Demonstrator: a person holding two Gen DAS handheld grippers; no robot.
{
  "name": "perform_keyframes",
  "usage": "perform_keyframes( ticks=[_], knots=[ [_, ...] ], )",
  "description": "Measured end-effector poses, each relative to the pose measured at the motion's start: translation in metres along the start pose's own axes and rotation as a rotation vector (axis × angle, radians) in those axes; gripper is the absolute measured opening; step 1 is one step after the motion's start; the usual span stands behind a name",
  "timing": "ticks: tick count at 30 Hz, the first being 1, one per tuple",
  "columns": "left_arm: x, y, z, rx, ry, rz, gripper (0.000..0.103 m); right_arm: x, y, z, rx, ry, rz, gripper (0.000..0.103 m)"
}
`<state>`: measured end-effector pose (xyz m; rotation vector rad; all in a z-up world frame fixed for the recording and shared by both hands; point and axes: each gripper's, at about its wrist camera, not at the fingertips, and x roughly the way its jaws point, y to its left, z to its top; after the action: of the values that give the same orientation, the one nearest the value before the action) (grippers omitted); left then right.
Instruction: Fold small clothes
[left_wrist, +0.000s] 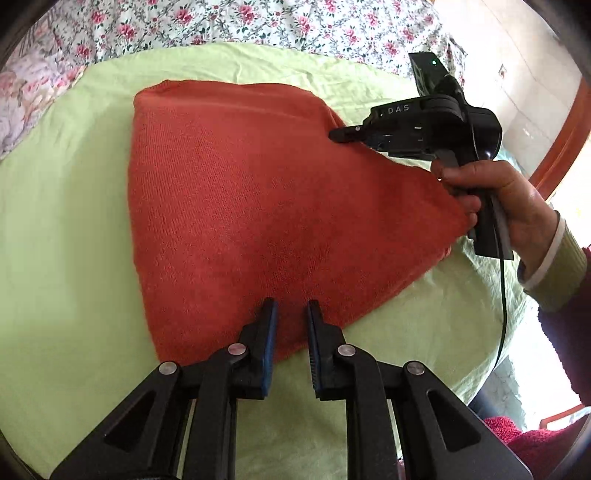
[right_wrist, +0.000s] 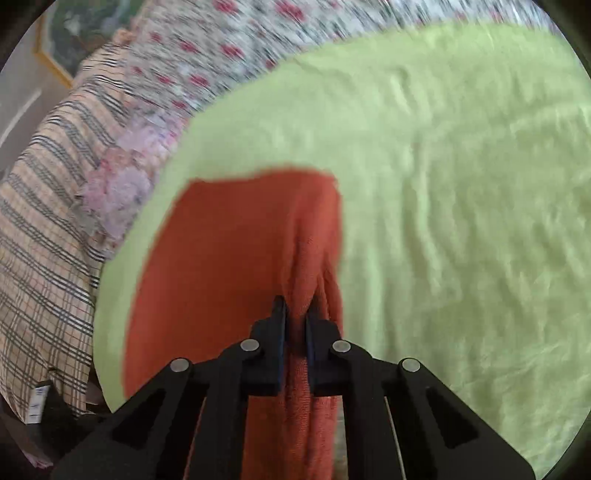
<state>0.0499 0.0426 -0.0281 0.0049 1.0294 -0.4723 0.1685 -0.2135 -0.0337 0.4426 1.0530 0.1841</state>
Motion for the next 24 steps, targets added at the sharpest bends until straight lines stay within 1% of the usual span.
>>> perform_keyframes(
  ticks=[2,3,4,5,6,7,9,11,12,14,16,17,18,19,20,24],
  knots=[
    [-0.003,0.002,0.000,-0.008,-0.002,-0.005,0.015,-0.010,0.000,-0.003,0.032,-0.019,0.013,0.012],
    [-0.004,0.003,0.002,-0.013,0.000,-0.008,0.015,-0.019,0.005,-0.006,0.036,-0.033,0.010,0.017],
    [-0.005,-0.001,0.006,-0.021,0.000,-0.013,0.015,-0.033,0.012,-0.013,0.029,-0.053,0.009,0.018],
    [-0.010,0.001,0.008,-0.028,-0.008,-0.017,0.015,-0.042,0.018,-0.020,0.021,-0.064,0.019,0.020],
    [-0.015,0.003,0.010,-0.030,-0.021,-0.019,0.015,-0.053,0.022,-0.029,0.022,-0.073,0.034,0.027],
    [-0.023,0.007,0.011,-0.035,-0.041,-0.015,0.016,-0.063,0.024,-0.041,0.031,-0.073,0.049,0.030],
    [-0.039,0.015,0.015,-0.062,-0.088,-0.014,0.019,-0.076,0.027,-0.064,0.033,-0.054,0.055,0.031],
    [-0.048,0.023,0.018,-0.098,-0.116,-0.031,0.022,-0.080,0.027,-0.079,0.031,-0.046,0.058,0.032],
    [-0.047,0.029,0.018,-0.111,-0.113,-0.040,0.022,-0.080,0.028,-0.088,0.019,-0.030,0.061,0.028],
    [-0.038,0.031,0.016,-0.111,-0.078,-0.003,0.021,-0.080,0.034,-0.099,-0.032,-0.001,0.014,0.005],
    [-0.026,0.035,0.009,-0.105,-0.028,0.024,0.020,-0.083,0.042,-0.106,-0.103,-0.002,-0.055,0.005],
    [-0.024,0.036,0.005,-0.112,-0.011,0.023,0.018,-0.080,0.042,-0.109,-0.130,0.012,-0.094,0.004],
    [-0.017,0.040,-0.001,-0.120,0.007,0.014,0.018,-0.076,0.039,-0.112,-0.150,0.029,-0.136,0.004],
    [-0.016,0.041,-0.004,-0.120,-0.004,0.014,0.018,-0.069,0.033,-0.117,-0.158,0.051,-0.171,0.004],
    [-0.017,0.041,-0.006,-0.116,-0.012,0.014,0.018,-0.066,0.029,-0.121,-0.161,0.059,-0.180,0.004],
    [-0.017,0.045,-0.006,-0.133,-0.006,-0.001,0.018,-0.067,0.027,-0.127,-0.167,0.033,-0.191,0.004]
  ],
)
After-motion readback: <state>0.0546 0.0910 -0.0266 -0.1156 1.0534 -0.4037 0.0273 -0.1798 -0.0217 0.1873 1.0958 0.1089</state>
